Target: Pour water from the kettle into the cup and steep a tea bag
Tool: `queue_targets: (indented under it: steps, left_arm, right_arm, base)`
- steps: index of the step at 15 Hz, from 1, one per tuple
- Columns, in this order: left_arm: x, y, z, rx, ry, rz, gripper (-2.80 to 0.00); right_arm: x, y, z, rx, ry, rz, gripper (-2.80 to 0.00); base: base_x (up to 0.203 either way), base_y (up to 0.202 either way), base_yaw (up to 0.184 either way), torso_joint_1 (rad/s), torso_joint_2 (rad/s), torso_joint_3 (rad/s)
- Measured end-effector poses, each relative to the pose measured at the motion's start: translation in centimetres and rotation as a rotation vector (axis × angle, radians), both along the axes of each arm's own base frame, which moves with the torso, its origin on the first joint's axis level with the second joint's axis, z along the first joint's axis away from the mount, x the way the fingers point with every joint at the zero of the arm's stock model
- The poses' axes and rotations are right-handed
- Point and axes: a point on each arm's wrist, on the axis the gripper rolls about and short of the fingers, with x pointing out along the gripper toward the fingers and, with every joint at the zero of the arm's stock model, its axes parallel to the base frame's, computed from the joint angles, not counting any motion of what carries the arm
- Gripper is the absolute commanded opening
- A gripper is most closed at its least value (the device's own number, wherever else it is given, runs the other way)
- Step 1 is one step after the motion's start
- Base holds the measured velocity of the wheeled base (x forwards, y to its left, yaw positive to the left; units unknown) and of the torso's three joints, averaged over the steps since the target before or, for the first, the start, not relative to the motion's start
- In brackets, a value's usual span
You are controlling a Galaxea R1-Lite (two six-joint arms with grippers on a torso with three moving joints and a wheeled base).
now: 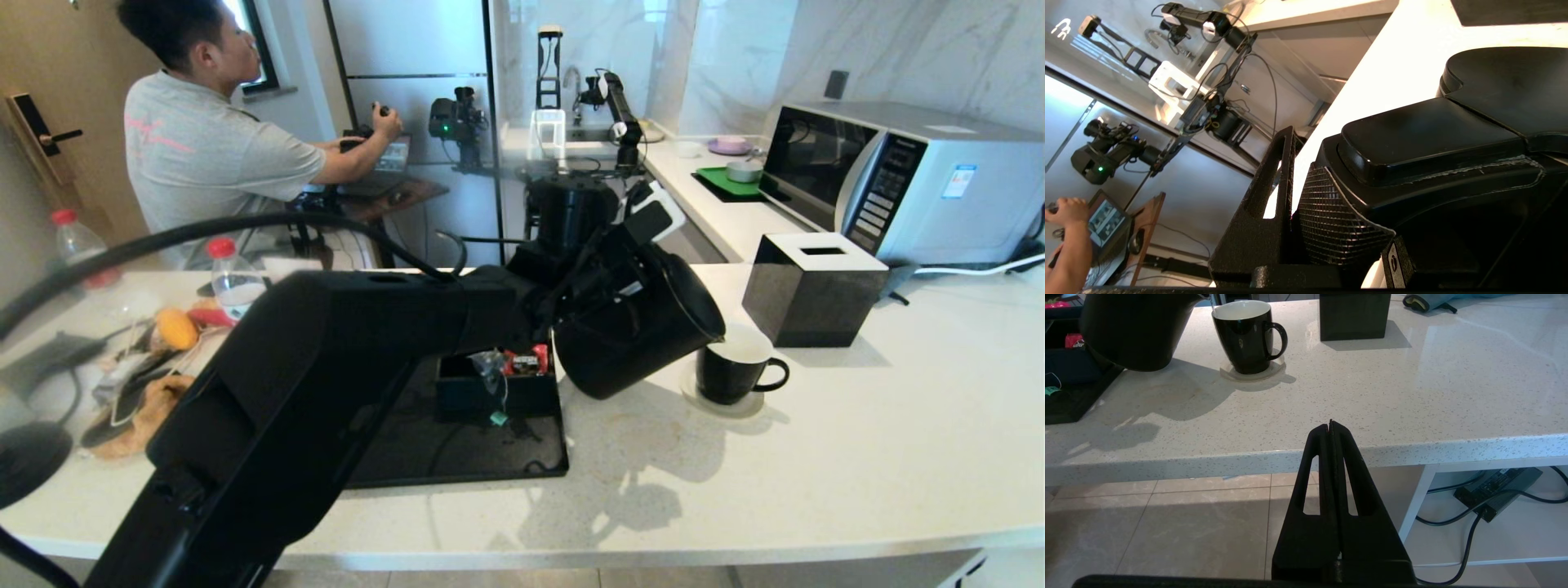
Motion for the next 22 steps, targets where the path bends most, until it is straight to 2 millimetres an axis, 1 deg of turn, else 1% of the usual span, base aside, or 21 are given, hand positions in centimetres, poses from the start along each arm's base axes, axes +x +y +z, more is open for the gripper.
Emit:
queue_targets:
  steps: [22]
  left_arm:
    - [0.85, 0.55, -0.8, 0.003, 0.016, 0.02, -2.8]
  right_arm:
    - [0.0, 0.0, 0.0, 0.0, 0.0, 0.0, -2.8]
  base:
    - [0.0, 0.0, 0.0, 0.0, 0.0, 0.0]
